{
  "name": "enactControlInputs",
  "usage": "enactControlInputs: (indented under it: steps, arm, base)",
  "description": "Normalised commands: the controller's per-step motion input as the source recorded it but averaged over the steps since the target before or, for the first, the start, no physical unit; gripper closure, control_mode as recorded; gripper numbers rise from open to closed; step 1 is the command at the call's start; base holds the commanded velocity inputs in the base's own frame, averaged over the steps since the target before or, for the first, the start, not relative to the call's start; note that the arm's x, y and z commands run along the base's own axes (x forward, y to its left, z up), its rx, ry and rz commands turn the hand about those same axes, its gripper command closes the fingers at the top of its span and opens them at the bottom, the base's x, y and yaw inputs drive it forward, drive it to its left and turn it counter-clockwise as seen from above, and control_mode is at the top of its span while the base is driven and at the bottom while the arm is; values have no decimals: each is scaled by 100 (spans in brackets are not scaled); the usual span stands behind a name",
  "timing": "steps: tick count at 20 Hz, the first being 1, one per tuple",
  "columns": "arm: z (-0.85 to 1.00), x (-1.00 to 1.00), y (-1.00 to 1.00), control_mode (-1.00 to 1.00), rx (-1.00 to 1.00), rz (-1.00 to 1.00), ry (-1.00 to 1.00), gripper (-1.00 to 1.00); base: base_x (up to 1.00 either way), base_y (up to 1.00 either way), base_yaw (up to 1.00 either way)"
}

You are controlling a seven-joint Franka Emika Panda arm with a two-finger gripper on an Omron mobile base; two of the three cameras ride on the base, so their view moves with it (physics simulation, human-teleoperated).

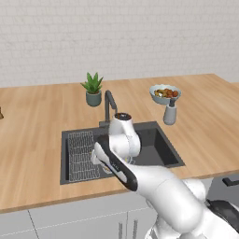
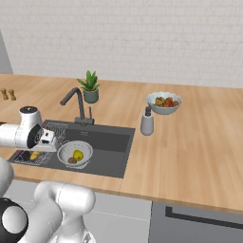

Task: Put the colander in the sink, put the kiwi, pear, banana in the colander, and turn on the sink faucet and pour water over the colander.

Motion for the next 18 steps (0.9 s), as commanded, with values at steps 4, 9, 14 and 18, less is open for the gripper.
enactControlInputs:
  steps: [4, 9, 14, 18]
  arm:
    - [17, 5, -95, -100, 15, 3, 0, 100]
    - [14, 42, -82, -100, 18, 7, 0, 100]
    - [5, 68, -65, -100, 17, 9, 0, 100]
    - [0, 87, -30, -100, 10, 15, 0, 100]
  base:
    - [0, 0, 0]
    - [0, 0, 0]
    - [0, 0, 0]
    - [0, 0, 0]
